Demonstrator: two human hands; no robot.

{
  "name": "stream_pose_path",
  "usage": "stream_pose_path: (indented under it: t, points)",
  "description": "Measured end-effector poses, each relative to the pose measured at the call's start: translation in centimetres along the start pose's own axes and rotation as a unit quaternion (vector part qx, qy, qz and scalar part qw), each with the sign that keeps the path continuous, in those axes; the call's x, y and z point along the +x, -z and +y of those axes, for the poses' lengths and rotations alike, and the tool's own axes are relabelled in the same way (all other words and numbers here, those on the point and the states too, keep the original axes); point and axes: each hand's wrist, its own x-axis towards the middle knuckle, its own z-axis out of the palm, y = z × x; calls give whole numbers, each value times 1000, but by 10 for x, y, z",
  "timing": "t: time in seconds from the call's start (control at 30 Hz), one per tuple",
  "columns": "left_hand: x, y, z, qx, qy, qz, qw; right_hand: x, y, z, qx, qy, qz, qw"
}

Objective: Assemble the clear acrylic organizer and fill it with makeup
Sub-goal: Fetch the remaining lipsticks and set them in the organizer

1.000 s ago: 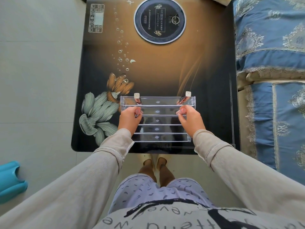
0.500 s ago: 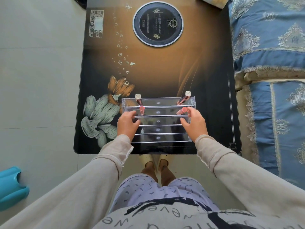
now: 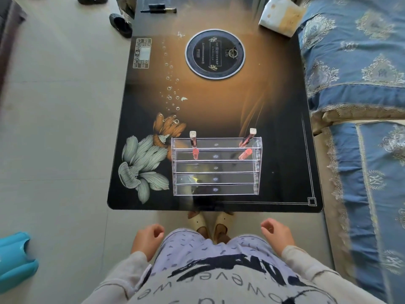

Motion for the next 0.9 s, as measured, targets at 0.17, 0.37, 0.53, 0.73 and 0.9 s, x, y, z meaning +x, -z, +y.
stream_pose_path:
  t: [0.17,0.37,0.53,0.73,0.9]
  points:
    - [-5,-5,-5,-7,68,-83,994,-3,1,7,16,-61,-64,996]
    - [-2,-7,10,5,38,-96,995,3,0,8,6,-93,-65,994]
    - [-5,-5,14,-45,43,-44,997,10,7,3,-79,-59,-107,989]
    - [-37,-32,-2,-164,111,26,980,27,31,-11,-207,-1,-154,966]
    - [-79,-98,-28,-224,178,5,958,47,38,-34,-323,69,-187,925]
